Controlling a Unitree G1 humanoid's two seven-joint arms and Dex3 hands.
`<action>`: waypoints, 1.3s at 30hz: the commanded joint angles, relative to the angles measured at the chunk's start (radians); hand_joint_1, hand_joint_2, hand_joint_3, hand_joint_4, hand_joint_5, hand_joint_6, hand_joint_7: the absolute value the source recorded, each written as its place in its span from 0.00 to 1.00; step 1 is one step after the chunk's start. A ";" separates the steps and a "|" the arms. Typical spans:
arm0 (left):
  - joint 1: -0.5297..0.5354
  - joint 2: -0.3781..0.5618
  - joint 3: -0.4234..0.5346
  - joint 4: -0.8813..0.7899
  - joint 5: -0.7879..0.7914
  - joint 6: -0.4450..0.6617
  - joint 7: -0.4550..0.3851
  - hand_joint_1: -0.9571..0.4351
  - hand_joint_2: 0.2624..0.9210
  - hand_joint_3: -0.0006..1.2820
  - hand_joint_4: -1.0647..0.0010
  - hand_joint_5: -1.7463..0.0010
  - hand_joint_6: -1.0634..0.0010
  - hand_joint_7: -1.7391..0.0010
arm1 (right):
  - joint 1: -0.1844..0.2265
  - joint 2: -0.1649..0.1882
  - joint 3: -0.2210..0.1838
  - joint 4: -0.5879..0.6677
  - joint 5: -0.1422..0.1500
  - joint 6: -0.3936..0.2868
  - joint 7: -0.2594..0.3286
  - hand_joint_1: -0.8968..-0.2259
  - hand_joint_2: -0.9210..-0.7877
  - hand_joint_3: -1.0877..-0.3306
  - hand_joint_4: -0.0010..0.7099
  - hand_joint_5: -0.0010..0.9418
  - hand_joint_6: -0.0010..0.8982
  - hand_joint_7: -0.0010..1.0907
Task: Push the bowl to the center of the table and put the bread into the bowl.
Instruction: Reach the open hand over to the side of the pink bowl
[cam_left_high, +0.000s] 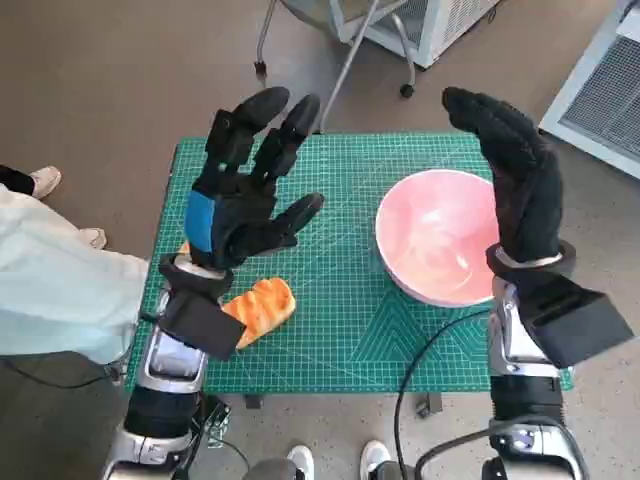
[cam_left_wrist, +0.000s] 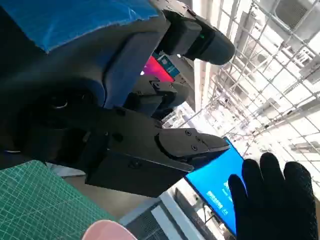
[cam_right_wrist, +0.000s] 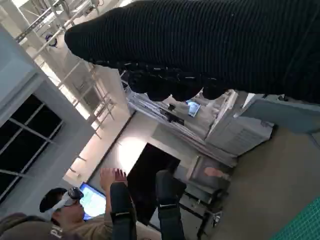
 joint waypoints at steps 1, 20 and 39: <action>-0.015 0.007 0.001 0.002 0.004 -0.004 0.001 0.67 0.79 0.30 0.77 0.89 0.93 0.55 | 0.010 -0.004 0.000 0.017 0.003 0.011 0.006 0.46 0.00 0.47 0.50 0.00 0.04 0.72; -0.008 0.010 0.004 0.001 -0.006 -0.015 -0.002 0.66 0.80 0.29 0.78 0.88 0.94 0.54 | 0.014 -0.002 -0.003 0.017 -0.004 0.007 -0.004 0.47 0.00 0.47 0.50 0.00 0.04 0.72; 0.014 0.013 0.009 0.000 -0.001 -0.027 0.007 0.64 0.81 0.27 0.79 0.87 0.94 0.54 | -0.025 -0.124 -0.155 0.299 0.018 -0.116 -0.053 0.47 0.00 0.49 0.50 0.00 0.06 0.67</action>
